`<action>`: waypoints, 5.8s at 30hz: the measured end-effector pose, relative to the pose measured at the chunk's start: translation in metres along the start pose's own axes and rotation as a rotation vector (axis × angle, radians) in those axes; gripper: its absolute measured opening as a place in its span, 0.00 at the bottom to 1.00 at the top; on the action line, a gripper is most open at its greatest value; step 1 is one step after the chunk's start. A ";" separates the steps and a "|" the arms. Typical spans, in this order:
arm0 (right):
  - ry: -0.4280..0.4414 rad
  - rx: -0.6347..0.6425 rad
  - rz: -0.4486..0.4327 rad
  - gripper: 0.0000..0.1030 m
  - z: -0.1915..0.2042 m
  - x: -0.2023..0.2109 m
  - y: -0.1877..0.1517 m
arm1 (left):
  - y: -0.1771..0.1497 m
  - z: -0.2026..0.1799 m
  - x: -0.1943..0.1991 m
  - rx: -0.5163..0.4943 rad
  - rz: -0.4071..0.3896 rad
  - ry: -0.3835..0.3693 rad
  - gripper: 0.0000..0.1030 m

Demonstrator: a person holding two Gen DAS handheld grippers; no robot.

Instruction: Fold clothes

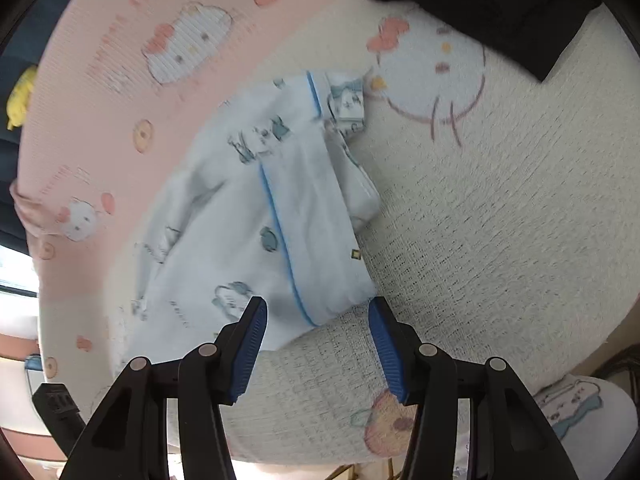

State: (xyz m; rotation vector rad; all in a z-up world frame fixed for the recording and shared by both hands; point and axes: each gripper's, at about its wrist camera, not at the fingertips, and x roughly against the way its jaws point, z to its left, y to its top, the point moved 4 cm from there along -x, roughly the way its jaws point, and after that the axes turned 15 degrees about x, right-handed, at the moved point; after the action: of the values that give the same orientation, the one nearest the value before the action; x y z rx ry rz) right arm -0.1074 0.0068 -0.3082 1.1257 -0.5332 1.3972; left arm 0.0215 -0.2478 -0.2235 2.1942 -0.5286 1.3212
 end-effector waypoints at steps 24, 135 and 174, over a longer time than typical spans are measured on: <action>0.000 0.234 -0.113 0.13 0.050 0.022 0.086 | 0.110 -0.035 0.009 -0.067 -0.115 -0.048 0.11; 0.310 -0.322 -0.095 0.52 -0.001 0.039 0.044 | 0.085 -0.073 0.089 -0.255 -0.259 -0.172 0.18; 0.224 -0.344 -0.200 0.07 0.044 0.071 0.194 | 0.192 -0.116 0.116 -0.350 -0.363 -0.246 0.18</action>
State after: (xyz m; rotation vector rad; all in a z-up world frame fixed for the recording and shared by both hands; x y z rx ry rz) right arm -0.2625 -0.0332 -0.1713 0.7151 -0.4642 1.1853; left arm -0.1153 -0.3356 -0.0303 2.0434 -0.3908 0.7167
